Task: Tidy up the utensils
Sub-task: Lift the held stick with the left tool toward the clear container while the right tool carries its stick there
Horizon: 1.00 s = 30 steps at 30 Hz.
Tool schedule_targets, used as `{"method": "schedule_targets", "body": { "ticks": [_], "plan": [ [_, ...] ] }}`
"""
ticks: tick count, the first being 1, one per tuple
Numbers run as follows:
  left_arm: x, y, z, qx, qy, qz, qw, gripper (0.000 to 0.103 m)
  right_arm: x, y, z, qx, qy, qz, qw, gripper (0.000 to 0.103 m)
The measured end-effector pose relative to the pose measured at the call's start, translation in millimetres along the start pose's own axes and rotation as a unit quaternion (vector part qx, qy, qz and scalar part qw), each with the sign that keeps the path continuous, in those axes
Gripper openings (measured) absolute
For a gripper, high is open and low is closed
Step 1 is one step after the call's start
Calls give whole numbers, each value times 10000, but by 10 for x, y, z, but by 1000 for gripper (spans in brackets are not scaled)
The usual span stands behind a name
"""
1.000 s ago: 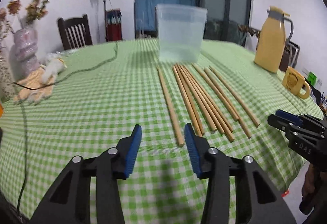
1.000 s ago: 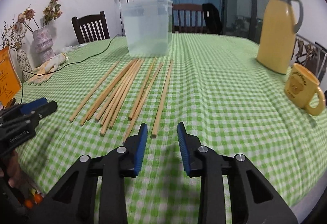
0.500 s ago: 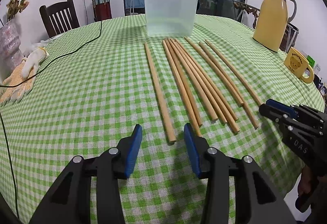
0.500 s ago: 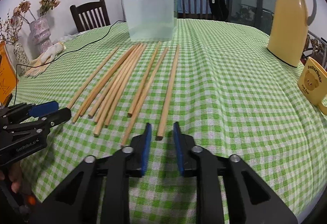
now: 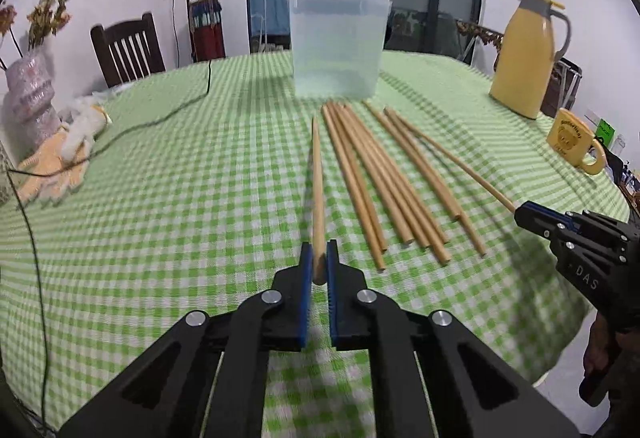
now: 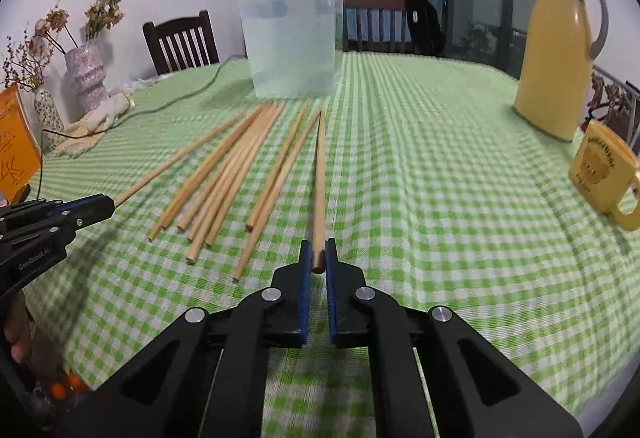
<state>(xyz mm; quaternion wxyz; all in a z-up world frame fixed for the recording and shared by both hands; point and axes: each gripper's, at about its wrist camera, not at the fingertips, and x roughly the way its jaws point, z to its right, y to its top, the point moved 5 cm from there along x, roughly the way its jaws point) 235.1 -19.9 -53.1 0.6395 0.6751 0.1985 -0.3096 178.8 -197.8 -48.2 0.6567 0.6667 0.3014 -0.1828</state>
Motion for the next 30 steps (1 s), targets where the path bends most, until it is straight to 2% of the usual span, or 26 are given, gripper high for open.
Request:
{"method": "schedule_targets", "body": {
  "ticks": [6, 12, 16, 21, 30],
  "plan": [
    [-366, 82, 18, 109, 29, 336, 9994, 4, -282, 111, -37, -98, -28, 414, 9991, 7],
    [-803, 290, -20, 196, 16, 809, 9965, 4, -583, 264, -9, -112, 75, 769, 9969, 7],
    [-974, 429, -69, 212, 21, 980, 9950, 4, -756, 371, 6, -165, 130, 960, 9952, 7],
    [-1134, 592, -136, 275, 9, 1095, 9936, 4, -937, 508, 70, -69, 274, 1093, 9936, 7],
    [-1356, 1031, -265, 400, -394, 1176, 9915, 4, -1169, 958, 103, -294, 449, 1210, 9912, 7]
  ]
}}
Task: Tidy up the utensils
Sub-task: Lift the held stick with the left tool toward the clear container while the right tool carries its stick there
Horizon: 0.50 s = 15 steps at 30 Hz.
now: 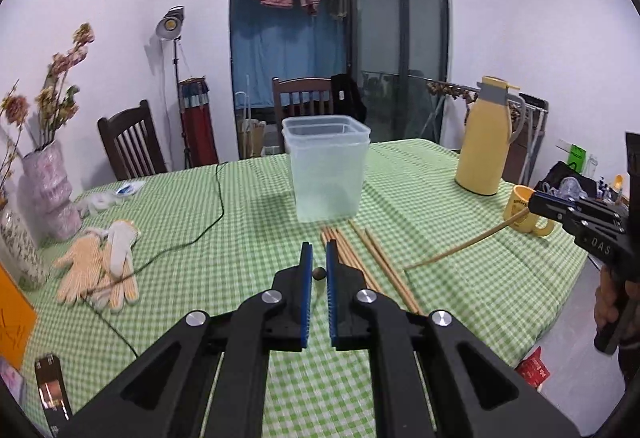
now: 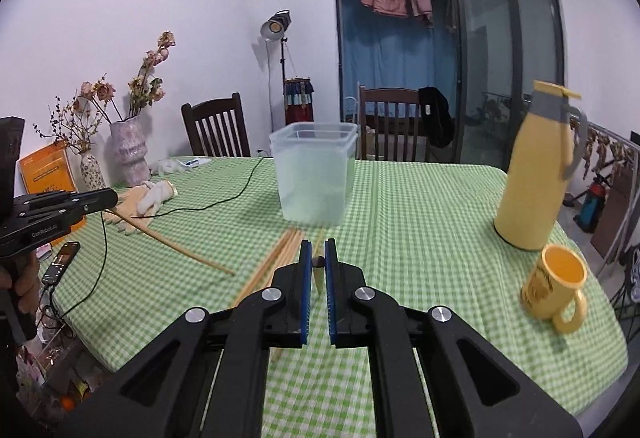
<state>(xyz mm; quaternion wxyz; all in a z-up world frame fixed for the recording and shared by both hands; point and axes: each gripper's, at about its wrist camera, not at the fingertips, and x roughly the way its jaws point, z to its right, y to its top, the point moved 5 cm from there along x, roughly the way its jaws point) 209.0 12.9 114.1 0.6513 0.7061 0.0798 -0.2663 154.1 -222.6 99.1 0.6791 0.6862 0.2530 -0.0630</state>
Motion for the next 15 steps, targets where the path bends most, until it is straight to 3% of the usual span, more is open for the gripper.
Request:
{"method": "schedule_targets", "body": {
  "ticks": [5, 11, 15],
  "plan": [
    [110, 329, -61, 114, -250, -167, 9995, 4, 103, 278, 33, -24, 277, -335, 9991, 7],
    [311, 547, -49, 600, -148, -308, 9976, 4, 271, 460, -7, -124, 432, -690, 9966, 7],
    [399, 636, -10, 672, -264, -431, 9965, 4, 364, 554, -14, -207, 511, -827, 9950, 7]
  ]
}}
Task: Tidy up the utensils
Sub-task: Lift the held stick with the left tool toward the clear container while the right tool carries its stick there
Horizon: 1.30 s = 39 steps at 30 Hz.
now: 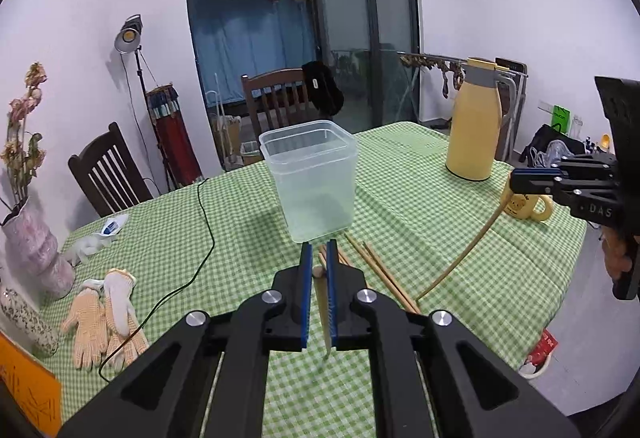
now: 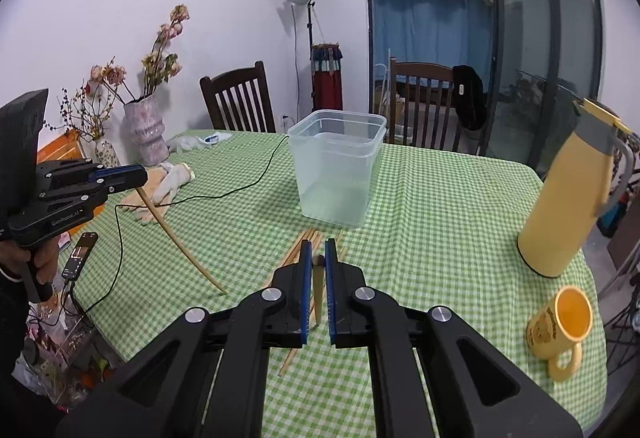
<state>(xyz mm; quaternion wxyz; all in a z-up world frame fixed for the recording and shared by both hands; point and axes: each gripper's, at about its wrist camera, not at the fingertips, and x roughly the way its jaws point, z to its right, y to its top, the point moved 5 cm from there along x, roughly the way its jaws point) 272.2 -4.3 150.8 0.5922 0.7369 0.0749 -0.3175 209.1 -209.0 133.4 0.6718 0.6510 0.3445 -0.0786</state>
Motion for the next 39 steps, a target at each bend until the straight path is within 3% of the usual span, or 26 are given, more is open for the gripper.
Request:
{"method": "schedule_targets", "body": {
  "ticks": [4, 9, 17, 24, 30, 34, 39],
  "plan": [
    [-19, 263, -95, -93, -186, 118, 9997, 4, 46, 179, 35, -51, 101, -64, 9999, 7],
    [-117, 753, -285, -132, -232, 487, 9985, 4, 19, 597, 117, -123, 234, 170, 9995, 7],
    [-127, 2102, -683, -339, -279, 1192, 9919, 4, -76, 1700, 369, -144, 190, 932, 9954, 7],
    [381, 2938, -842, -461, -242, 1357, 9894, 4, 296, 2431, 496, -276, 81, 1346, 9905, 7],
    [1385, 3028, -953, -712, -323, 900, 9929, 4, 1324, 2455, 637, -185, 100, 800, 9966, 7],
    [2279, 2847, -999, -812, -256, 179, 9962, 4, 2041, 2274, 775, -124, 87, 227, 9996, 7],
    [2965, 2677, -1145, -929, -152, -215, 9953, 4, 2589, 2124, 979, 16, -11, -242, 9997, 7]
  ]
}}
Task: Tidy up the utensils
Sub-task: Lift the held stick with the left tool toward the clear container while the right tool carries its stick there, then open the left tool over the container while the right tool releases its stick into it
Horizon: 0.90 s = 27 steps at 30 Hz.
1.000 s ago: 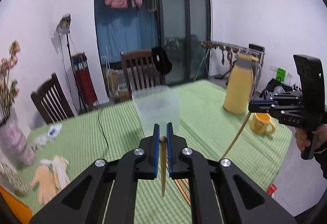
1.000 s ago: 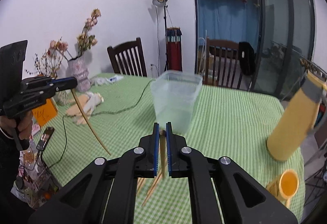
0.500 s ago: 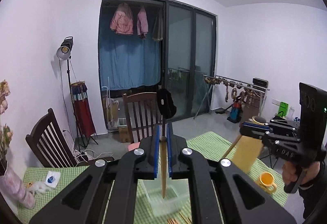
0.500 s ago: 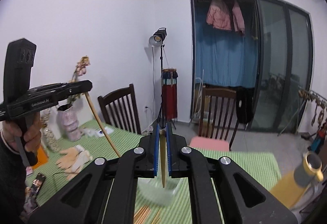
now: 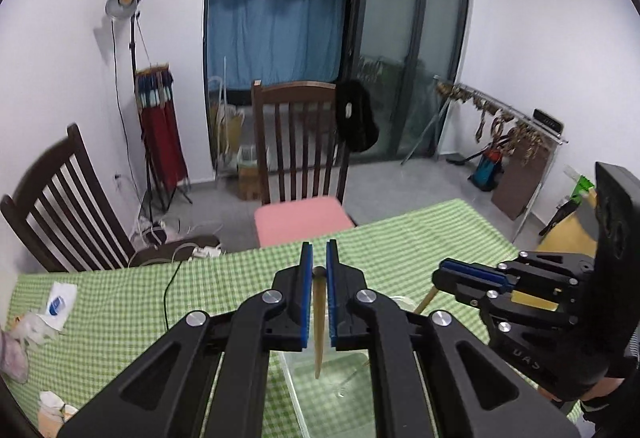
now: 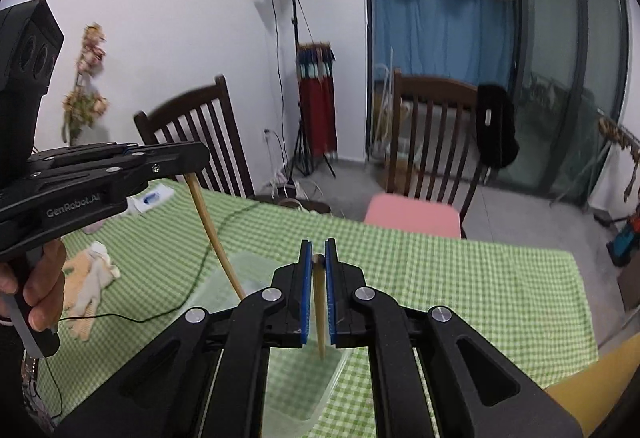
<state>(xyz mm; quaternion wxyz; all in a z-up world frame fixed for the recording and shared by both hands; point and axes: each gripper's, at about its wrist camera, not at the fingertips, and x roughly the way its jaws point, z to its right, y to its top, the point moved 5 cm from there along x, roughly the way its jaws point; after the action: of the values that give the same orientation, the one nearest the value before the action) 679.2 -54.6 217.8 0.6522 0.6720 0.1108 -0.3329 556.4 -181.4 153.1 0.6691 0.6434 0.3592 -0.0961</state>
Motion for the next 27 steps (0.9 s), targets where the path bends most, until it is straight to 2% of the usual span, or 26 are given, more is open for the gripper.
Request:
{"method": "schedule_targets", "body": {
  "ticks": [2, 8, 14, 20, 21, 22, 23, 24, 25, 27],
  "plan": [
    [220, -40, -56, -10, 53, -192, 9998, 4, 124, -37, 45, 11, -19, -155, 9999, 7],
    [564, -135, -180, -25, 121, -462, 9989, 4, 217, 43, 147, 116, -3, -244, 9996, 7],
    [624, -202, -204, 32, 114, -469, 9988, 4, 220, 58, 178, 147, -16, -257, 9996, 7],
    [530, -253, -216, 127, 55, -656, 9978, 4, 183, 53, 119, 11, -99, -292, 9995, 7],
    [507, -263, -214, 121, 22, -692, 9975, 7, 168, 47, 113, -7, -123, -310, 9994, 8],
    [477, -283, -218, 125, -5, -756, 9971, 22, 136, 31, 102, -47, -201, -324, 9993, 12],
    [432, -302, -230, 110, 24, -768, 9970, 30, 115, 26, 97, -77, -249, -317, 9992, 16],
    [384, -316, -240, 86, 56, -730, 9973, 39, 73, 14, 91, -97, -274, -285, 9992, 25],
    [316, -333, -256, 72, 97, -719, 9973, 41, 27, 7, 84, -99, -284, -262, 9992, 38],
    [216, -351, -252, 69, 102, -745, 9971, 44, -108, 9, 77, -57, -279, -175, 9994, 44]
  ]
}}
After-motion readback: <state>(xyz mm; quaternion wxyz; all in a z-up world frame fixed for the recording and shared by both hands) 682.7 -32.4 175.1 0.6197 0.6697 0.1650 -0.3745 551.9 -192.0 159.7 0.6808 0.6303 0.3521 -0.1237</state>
